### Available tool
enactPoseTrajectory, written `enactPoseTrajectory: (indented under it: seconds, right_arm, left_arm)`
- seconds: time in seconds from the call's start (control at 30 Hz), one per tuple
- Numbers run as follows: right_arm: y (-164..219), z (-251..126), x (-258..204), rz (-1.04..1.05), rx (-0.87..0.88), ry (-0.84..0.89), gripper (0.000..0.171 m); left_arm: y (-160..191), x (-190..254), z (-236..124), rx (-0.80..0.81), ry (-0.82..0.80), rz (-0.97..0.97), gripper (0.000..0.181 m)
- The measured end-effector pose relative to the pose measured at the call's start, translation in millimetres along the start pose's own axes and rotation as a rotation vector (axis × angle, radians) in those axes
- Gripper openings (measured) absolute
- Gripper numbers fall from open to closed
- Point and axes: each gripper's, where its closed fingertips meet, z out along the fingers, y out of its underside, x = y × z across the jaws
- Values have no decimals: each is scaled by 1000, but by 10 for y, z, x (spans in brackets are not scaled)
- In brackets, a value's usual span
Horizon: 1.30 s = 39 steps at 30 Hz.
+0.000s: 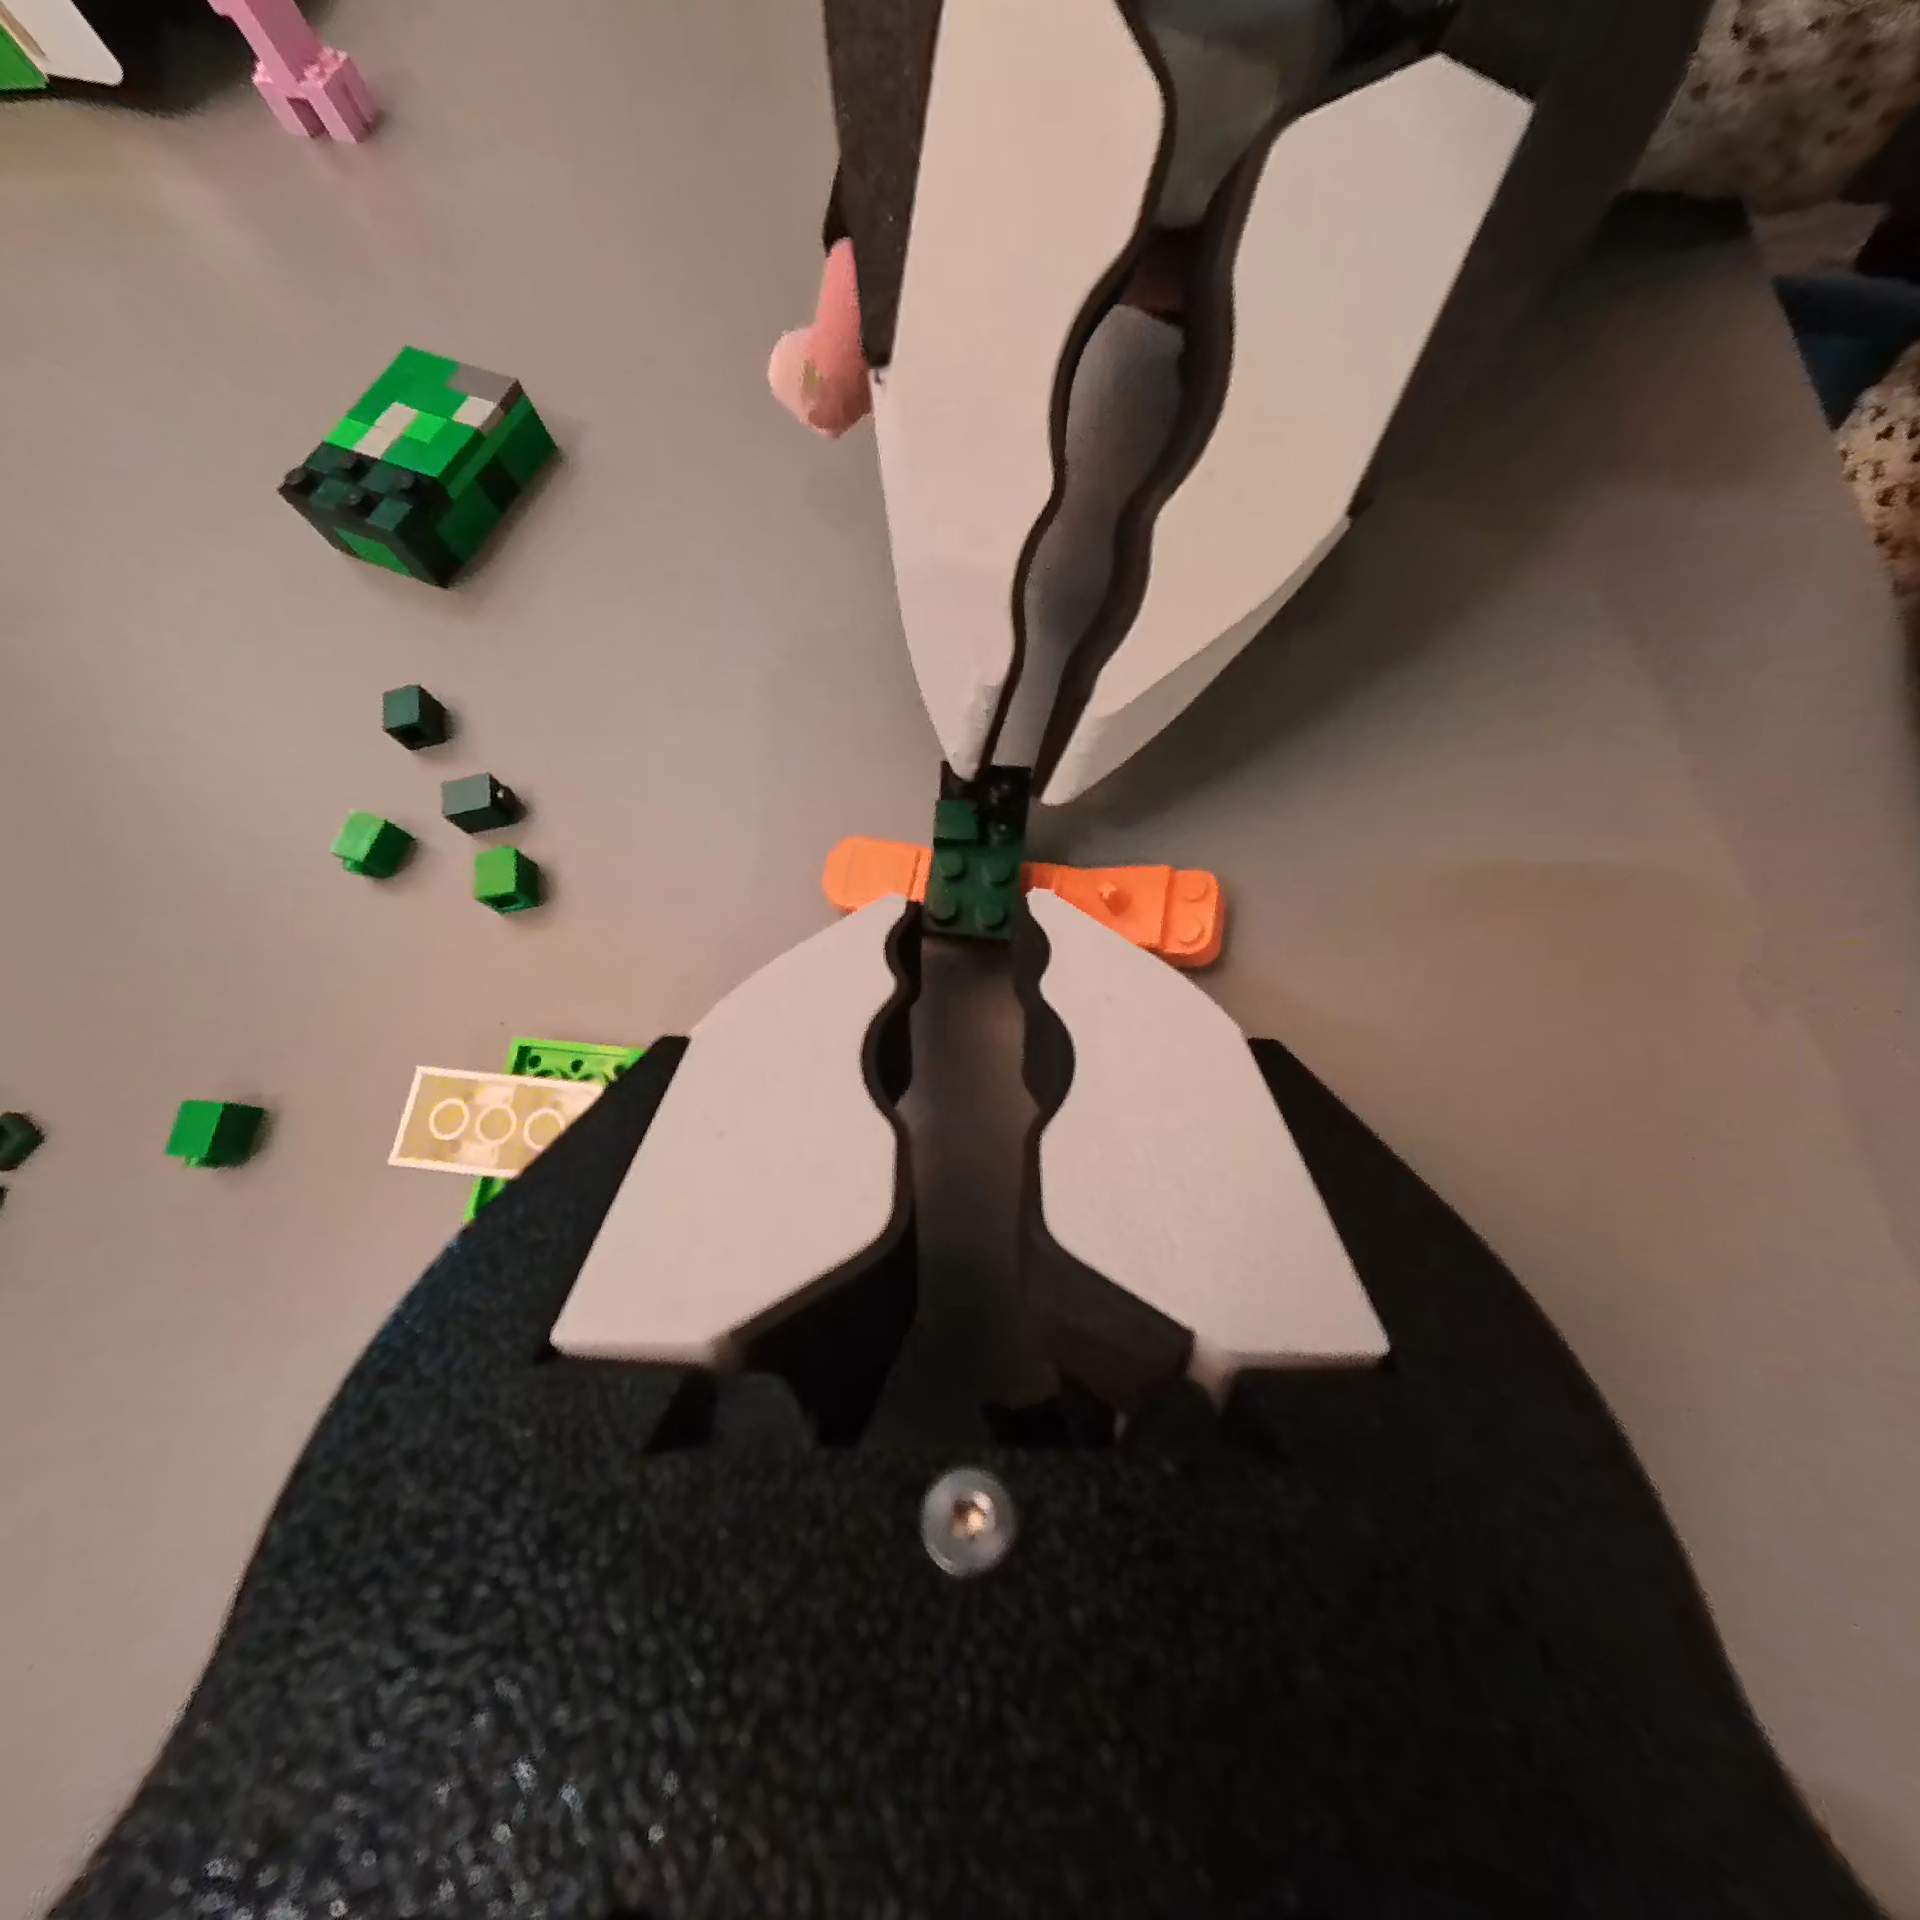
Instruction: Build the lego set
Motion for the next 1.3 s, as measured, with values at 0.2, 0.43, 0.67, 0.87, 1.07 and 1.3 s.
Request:
enactPoseTrajectory:
  seconds: [0.2,0.43,0.67,0.87,1.07,1.3]
  right_arm:
    - [20,30,-23,-63,-15,13,7]
    - [22,47,-36,-99,-37,-1,7]
    - [30,55,-55,-126,-71,-17,7]
    - [38,62,-65,-134,-89,-21,8]
    - [49,65,-61,-131,-93,-13,8]
    - [53,62,-54,-127,-95,-10,10]
  left_arm:
    - [11,14,-1,-6,18,-24,16]
    - [19,48,-7,-10,56,-50,16]
    - [24,56,-12,-11,68,-61,16]
    - [24,56,-12,-11,68,-62,16]
    - [25,55,-12,-12,69,-63,16]
    - [24,56,-13,-11,69,-64,16]
